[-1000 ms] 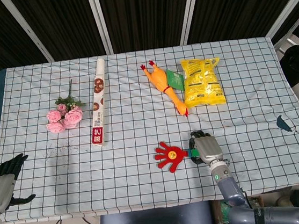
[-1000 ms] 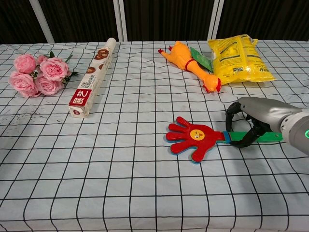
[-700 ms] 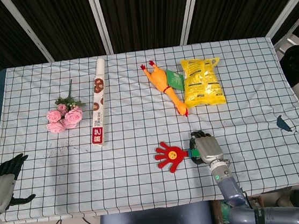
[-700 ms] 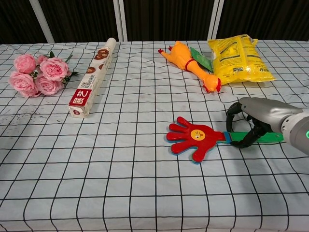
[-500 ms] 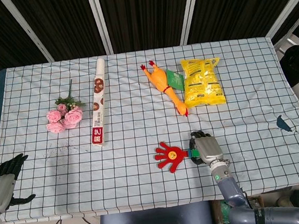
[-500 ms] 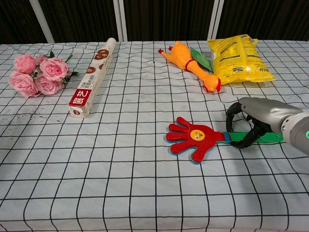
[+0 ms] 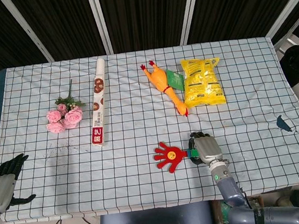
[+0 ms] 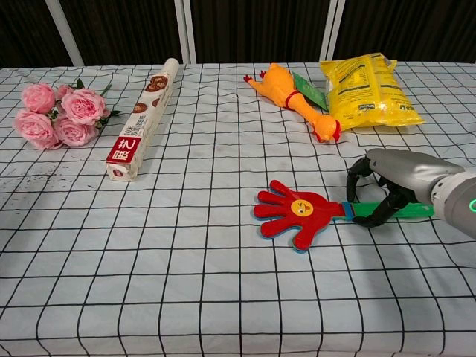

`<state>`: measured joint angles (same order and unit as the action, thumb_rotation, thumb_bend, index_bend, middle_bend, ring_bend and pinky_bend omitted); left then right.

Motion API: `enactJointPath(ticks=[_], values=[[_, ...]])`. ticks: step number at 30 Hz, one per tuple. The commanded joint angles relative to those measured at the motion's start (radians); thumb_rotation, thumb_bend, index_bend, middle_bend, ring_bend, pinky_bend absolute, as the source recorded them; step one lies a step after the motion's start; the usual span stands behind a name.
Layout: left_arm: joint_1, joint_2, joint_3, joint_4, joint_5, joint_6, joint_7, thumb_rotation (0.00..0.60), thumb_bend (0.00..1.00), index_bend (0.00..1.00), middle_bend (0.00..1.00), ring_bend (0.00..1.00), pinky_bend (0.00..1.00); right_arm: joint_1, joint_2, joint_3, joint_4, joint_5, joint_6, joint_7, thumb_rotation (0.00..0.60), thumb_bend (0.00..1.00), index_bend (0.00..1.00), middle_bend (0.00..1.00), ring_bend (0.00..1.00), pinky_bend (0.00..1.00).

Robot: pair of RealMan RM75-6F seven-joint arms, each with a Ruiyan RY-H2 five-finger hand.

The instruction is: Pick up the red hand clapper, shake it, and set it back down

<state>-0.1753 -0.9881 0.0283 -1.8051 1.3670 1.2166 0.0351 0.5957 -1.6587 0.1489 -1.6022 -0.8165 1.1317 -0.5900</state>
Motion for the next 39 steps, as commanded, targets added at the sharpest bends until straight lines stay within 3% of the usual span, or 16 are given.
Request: enactJointPath(ticks=[1,6,10,21,32,39], values=[[0.000,0.000,0.000,-0.001,0.000,-0.001,-0.001,0.600,0.00,0.00,0.00,0.00,0.00,0.000,0.000,0.001,-0.001,-0.003,0.004,0.000,0.600,0.37,0.55,0.25,0.19,0.28],[0.000,0.000,0.001,-0.001,0.000,-0.002,-0.001,0.600,0.00,0.00,0.00,0.00,0.00,-0.003,0.001,0.001,-0.001,-0.010,0.010,0.004,0.600,0.39,0.60,0.32,0.26,0.35],[-0.001,0.001,0.000,-0.002,-0.002,-0.003,-0.004,0.600,0.00,0.00,0.00,0.00,0.00,-0.007,0.004,0.003,-0.004,-0.024,0.020,0.015,0.600,0.44,0.65,0.42,0.36,0.47],[-0.003,0.004,0.002,-0.007,-0.007,-0.012,-0.006,0.600,0.00,0.00,0.00,0.00,0.00,-0.020,0.021,0.009,-0.035,-0.042,0.024,0.053,0.600,0.53,0.69,0.58,0.52,0.57],[-0.002,0.008,0.002,-0.011,-0.009,-0.015,-0.020,0.600,0.00,0.00,0.00,0.00,0.00,-0.060,0.045,0.054,-0.103,-0.051,0.041,0.188,0.600,0.66,0.77,0.80,0.74,0.76],[-0.002,0.010,0.001,-0.015,-0.019,-0.019,-0.024,0.600,0.00,0.00,0.00,0.00,0.00,-0.110,0.064,0.091,-0.145,-0.086,0.052,0.362,0.600,0.76,0.84,0.86,0.80,0.81]])
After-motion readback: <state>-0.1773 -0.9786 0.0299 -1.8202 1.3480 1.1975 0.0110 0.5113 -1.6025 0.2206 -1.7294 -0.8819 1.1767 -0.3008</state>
